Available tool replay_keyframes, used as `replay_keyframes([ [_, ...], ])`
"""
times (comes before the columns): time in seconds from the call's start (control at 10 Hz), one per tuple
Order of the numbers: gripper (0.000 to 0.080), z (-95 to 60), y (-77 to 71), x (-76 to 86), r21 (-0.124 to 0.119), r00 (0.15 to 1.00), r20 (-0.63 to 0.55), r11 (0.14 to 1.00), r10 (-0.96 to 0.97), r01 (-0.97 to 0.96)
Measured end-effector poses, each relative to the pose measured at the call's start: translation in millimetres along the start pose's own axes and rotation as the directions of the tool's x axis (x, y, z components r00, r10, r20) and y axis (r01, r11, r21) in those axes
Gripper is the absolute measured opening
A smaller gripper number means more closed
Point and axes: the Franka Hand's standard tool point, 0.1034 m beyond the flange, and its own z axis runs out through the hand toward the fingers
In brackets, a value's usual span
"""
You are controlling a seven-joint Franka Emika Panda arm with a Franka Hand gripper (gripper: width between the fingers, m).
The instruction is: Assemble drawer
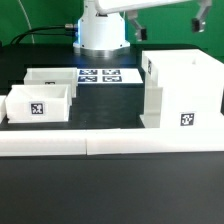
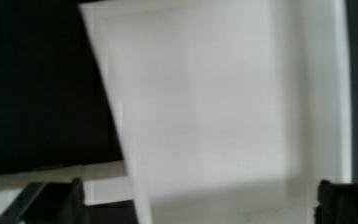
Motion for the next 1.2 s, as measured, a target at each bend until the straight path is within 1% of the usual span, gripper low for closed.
replay_keyframes([
  [0.1, 0.0649, -0.4, 11.8, -8.2, -0.025, 0.996, -0.008, 0.996, -0.089, 0.089],
  [0.2, 0.0649, 2.4, 27.3, -17.1, -0.032, 0.997, -0.018, 0.996, -0.079, 0.078],
  [0.3, 0.0649, 6.5, 46.2, -25.1, -0.040, 0.998, -0.019, 0.997, -0.067, 0.066],
  [0.4, 0.0649, 10.3, 66.9, -30.9, -0.038, 0.997, -0.018, 0.996, -0.076, 0.076],
  [0.5, 0.0649, 12.2, 80.4, -33.5, -0.032, 0.998, -0.015, 0.997, -0.065, 0.064],
  [0.7, 0.0649, 13.2, 74.9, -32.7, -0.032, 0.997, -0.014, 0.997, -0.071, 0.071],
  [1.0, 0.0649, 14.0, 75.9, -33.4, -0.032, 0.997, -0.012, 0.997, -0.070, 0.070],
  [1.1, 0.0649, 18.3, 81.2, -39.9, -0.032, 0.999, -0.001, 0.999, -0.032, 0.032],
  [1.2, 0.0649, 23.9, 91.7, -48.5, -0.032, 1.000, 0.014, 0.999, -0.011, 0.011],
])
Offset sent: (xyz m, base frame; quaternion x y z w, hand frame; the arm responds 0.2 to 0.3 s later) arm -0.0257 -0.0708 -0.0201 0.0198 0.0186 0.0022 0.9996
